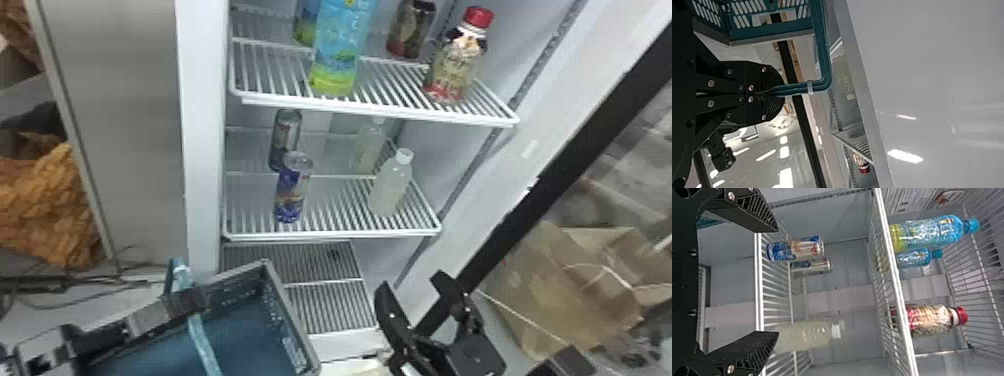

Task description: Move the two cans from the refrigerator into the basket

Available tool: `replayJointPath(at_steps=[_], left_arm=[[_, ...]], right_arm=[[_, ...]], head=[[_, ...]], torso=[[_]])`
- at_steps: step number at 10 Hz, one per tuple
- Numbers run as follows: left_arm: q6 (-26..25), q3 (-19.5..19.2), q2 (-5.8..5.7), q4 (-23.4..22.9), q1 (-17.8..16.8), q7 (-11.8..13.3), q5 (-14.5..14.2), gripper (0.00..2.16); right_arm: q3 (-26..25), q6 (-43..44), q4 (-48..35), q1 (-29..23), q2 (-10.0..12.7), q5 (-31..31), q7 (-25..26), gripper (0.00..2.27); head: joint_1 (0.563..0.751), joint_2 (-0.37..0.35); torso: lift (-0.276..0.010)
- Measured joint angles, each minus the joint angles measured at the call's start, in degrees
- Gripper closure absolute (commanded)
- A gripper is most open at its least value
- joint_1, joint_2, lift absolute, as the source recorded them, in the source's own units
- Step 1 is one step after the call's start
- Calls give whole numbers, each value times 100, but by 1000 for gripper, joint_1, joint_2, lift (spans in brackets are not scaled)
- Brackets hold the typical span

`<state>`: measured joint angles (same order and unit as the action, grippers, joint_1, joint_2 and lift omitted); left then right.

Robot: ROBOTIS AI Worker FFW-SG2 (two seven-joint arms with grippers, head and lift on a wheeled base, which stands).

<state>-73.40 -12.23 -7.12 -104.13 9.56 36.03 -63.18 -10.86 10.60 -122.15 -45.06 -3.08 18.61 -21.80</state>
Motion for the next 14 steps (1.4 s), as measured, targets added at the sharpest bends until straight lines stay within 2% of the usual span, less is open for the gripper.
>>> replayJointPath(at_steps=[8, 14], left_arm=[[0, -11, 17, 0, -14, 0, -16, 1210], [0, -25, 18, 0, -10, 0, -23, 1210]], right_arm=[[333, -451, 862, 1449, -8, -631, 73, 107], [601, -749, 1486, 2342, -8, -973, 137, 107]], head=[[695, -241], [695, -196]], torso=[[-219], [-219]])
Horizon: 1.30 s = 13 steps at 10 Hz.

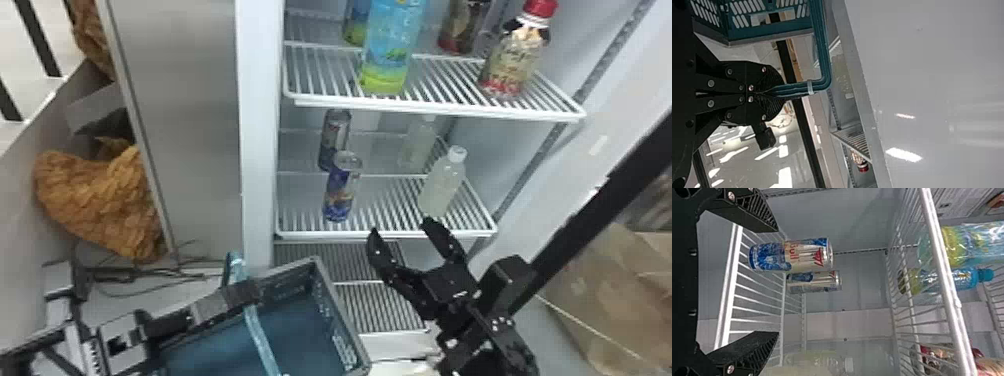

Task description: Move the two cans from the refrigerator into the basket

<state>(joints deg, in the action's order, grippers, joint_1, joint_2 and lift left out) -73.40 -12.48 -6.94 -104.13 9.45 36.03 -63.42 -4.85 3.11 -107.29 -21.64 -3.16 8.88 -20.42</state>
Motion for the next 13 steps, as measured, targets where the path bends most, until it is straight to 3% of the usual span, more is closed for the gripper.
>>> replayJointPath(at_steps=[13], left_arm=[[0, 26, -18, 0, -40, -18, -9, 1210]], right_arm=[[968, -262, 1845, 1974, -185, -58, 248, 107]], head=[[695, -96]], torso=[[-219]])
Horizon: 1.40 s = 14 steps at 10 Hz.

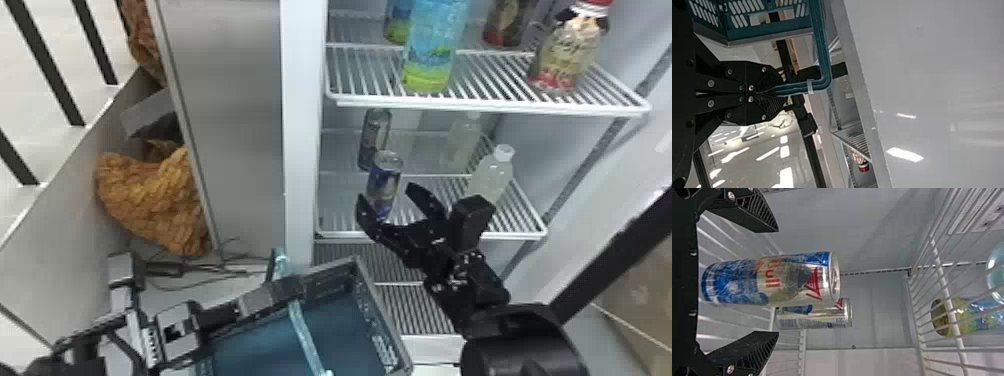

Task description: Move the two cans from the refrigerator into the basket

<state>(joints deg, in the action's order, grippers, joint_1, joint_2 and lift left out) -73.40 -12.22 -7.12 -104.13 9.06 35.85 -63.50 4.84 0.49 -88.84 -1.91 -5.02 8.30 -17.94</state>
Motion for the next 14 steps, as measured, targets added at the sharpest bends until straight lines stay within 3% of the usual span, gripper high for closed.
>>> replayJointPath(at_steps=[5, 8, 14], left_arm=[[10, -11, 0, 0, -6, -2, -9, 1210], [27, -40, 0, 0, 12, 0, -22, 1210], [32, -35, 5, 0, 36, 0, -29, 1210]], right_arm=[[358, -48, 603, 570, -52, 136, 101, 186], [353, -173, 628, 622, -52, 58, 140, 1234], [112, -408, -198, 153, -86, -179, 212, 1285]], head=[[695, -65], [695, -62], [695, -85]], torso=[[-219], [-219], [-219]])
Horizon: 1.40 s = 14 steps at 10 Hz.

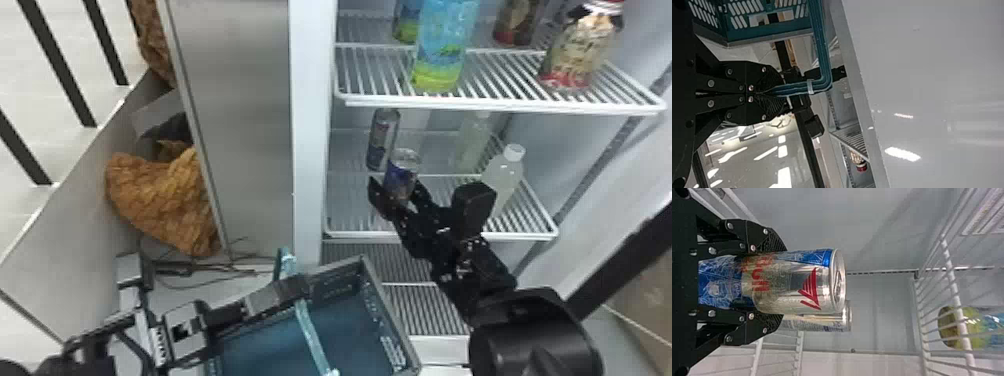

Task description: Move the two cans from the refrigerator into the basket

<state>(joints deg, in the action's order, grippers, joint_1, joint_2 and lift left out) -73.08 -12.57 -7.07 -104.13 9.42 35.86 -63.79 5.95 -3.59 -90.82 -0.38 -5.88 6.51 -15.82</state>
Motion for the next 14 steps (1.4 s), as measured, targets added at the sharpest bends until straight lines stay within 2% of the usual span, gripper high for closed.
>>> replayJointPath(at_steps=[8, 14], left_arm=[[10, -21, 4, 0, 27, 0, -7, 1210], [10, -45, 12, 0, 51, 0, 3, 1210]], right_arm=[[-205, -1385, -2422, -1468, -285, 601, -171, 1285], [26, -2471, -3269, -2079, -509, 1089, -632, 1285]], head=[[695, -89], [695, -24]], torso=[[-219], [-219]])
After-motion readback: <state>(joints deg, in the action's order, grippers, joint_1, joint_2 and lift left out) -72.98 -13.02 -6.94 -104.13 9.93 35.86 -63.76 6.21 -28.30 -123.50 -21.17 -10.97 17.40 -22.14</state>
